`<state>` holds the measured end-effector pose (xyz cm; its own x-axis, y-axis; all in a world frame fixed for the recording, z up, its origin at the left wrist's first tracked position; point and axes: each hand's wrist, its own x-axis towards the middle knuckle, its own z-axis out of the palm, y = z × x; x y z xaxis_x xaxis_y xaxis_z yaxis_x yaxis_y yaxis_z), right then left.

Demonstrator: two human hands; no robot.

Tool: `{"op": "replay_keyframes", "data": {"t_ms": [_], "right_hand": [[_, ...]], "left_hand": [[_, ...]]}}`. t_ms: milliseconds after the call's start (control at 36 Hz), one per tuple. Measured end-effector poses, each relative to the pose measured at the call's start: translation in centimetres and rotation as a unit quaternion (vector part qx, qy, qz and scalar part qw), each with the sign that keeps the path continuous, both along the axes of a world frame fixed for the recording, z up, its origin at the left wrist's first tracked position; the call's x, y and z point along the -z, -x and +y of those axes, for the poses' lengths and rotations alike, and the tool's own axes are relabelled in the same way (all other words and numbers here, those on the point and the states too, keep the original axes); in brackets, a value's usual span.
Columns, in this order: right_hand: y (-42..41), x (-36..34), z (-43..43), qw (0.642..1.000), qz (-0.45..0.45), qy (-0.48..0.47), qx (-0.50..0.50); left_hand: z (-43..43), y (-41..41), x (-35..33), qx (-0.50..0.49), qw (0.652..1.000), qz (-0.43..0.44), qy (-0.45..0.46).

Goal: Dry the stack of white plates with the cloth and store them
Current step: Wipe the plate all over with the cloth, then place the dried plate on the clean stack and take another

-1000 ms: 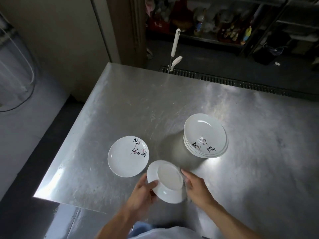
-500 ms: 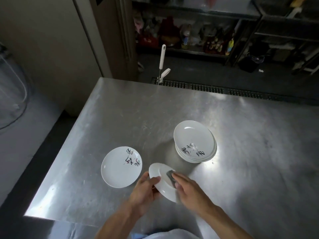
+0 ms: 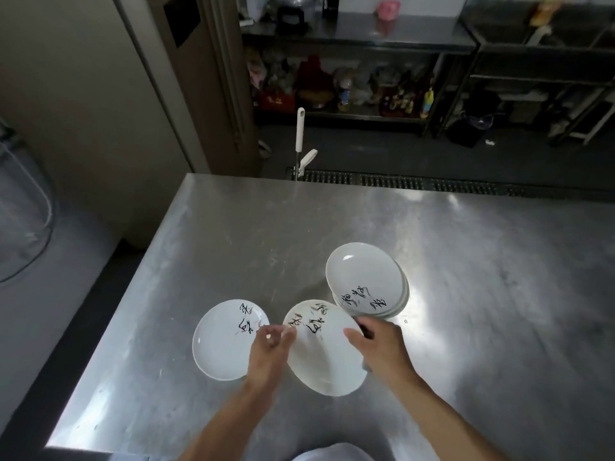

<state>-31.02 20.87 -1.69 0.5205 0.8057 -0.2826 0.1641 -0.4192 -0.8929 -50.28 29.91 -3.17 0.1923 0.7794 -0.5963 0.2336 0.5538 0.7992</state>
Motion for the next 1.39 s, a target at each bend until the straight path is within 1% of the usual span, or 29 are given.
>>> {"op": "replay_keyframes", "data": {"t_ms": [56, 139, 194, 250, 333, 417, 500, 611, 778, 861, 972, 1083, 1250, 1306, 1389], "right_hand": [[-0.9, -0.8, 0.1, 0.998, 0.056, -0.008, 0.027], [-2.2, -2.0, 0.3, 0.991, 0.121, -0.019, 0.051], [-3.1, -2.6, 0.4, 0.987, 0.145, -0.033, 0.064], [-3.8, -3.2, 0.4, 0.987, 0.142, -0.038, 0.065], [-5.2, -3.7, 0.1, 0.988, 0.131, -0.041, 0.073], [-6.6, -3.5, -0.5, 0.986, 0.101, -0.033, 0.13], [-7.5, -3.3, -0.9, 0.986, 0.049, -0.038, 0.156], [-8.3, -3.2, -0.8, 0.983, 0.043, -0.041, 0.173], [-8.8, -2.4, -0.2, 0.979, 0.081, -0.052, 0.179], [-8.7, -2.3, -0.1, 0.978, 0.091, -0.052, 0.179], [-8.2, -2.2, 0.2, 0.975, 0.112, -0.06, 0.182], [-7.2, -2.3, 0.7, 0.974, 0.132, -0.064, 0.174], [-4.4, -2.6, 2.2, 0.96, 0.199, -0.066, 0.187], [-3.2, -2.5, 2.9, 0.958, 0.214, -0.055, 0.184], [-1.1, -2.0, 4.2, 0.955, 0.244, -0.042, 0.163]], "left_hand": [[-0.1, 0.3, 0.5, 0.018, 0.998, 0.009, -0.054], [-0.3, 0.5, 0.2, 0.069, 0.996, -0.054, -0.034], [-0.4, 0.3, -0.1, 0.068, 0.993, -0.098, -0.02], [-0.2, -0.2, -0.3, 0.059, 0.992, -0.105, -0.024], [0.1, -1.4, -0.9, 0.07, 0.99, -0.125, -0.017], [0.7, -3.0, -1.7, 0.073, 0.988, -0.139, -0.01], [1.8, -4.9, -1.9, 0.045, 0.989, -0.139, 0.011], [3.2, -7.5, -1.9, 0.034, 0.992, -0.117, 0.022], [4.4, -10.2, -1.7, 0.039, 0.993, -0.11, 0.028], [4.6, -11.4, -1.8, 0.037, 0.993, -0.114, 0.015], [4.8, -12.3, -1.5, 0.057, 0.995, -0.079, -0.013], [5.1, -12.6, -1.0, 0.075, 0.996, -0.058, -0.003], [5.4, -12.6, -0.7, 0.135, 0.991, -0.009, 0.014], [5.5, -11.9, -0.5, 0.162, 0.987, -0.009, 0.015], [5.5, -9.6, 0.2, 0.145, 0.989, -0.016, 0.02]]}}
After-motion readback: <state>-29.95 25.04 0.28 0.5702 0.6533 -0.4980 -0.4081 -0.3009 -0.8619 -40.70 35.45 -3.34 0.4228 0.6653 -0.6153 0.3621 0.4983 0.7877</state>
